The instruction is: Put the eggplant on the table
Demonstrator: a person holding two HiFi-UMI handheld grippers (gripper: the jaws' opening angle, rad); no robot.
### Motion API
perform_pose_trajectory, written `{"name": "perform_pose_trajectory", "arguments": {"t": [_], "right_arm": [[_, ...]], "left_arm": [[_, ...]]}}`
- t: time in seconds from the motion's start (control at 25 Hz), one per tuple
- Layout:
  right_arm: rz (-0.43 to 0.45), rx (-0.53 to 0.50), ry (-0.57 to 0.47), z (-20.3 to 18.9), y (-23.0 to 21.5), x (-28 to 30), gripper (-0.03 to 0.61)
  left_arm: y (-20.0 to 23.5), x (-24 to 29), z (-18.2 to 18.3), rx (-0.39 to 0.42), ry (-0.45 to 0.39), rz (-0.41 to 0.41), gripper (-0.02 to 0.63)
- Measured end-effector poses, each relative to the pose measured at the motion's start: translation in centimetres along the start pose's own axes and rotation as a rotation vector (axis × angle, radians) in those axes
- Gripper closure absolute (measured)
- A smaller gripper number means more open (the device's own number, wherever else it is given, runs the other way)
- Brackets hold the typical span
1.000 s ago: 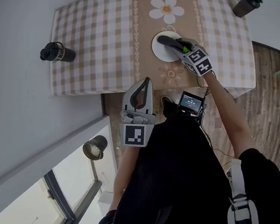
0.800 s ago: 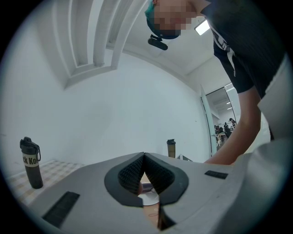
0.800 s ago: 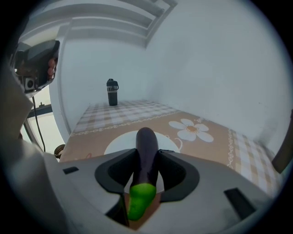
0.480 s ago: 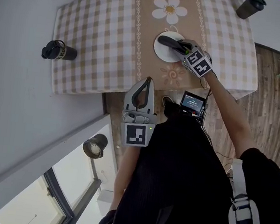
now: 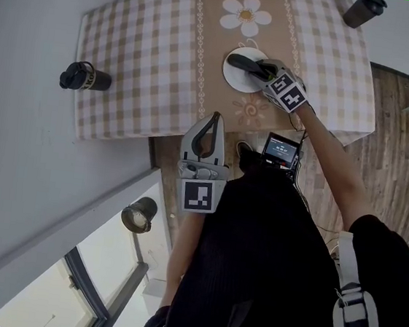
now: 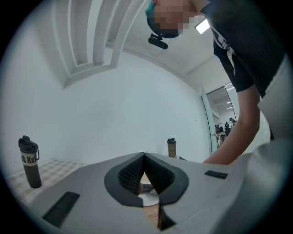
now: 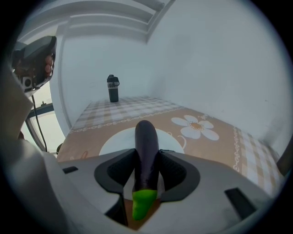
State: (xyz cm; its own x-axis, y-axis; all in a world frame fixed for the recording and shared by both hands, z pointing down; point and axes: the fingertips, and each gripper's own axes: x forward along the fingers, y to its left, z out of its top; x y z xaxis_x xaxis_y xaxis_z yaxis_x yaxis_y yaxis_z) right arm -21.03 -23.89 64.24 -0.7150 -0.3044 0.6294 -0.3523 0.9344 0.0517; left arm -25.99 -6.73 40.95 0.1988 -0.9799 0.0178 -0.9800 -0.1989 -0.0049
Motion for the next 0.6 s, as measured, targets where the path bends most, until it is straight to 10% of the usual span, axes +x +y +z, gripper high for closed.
{"name": "perform_pose_trajectory", "arguments": {"t": [0.6], "right_arm": [[-0.045,0.028,-0.191,5.3,-1.2,-4.6,0.357]], "left_arm": [[-0.8,1.9,0.4,0.02,-0.015,-0.049,0.624]]}}
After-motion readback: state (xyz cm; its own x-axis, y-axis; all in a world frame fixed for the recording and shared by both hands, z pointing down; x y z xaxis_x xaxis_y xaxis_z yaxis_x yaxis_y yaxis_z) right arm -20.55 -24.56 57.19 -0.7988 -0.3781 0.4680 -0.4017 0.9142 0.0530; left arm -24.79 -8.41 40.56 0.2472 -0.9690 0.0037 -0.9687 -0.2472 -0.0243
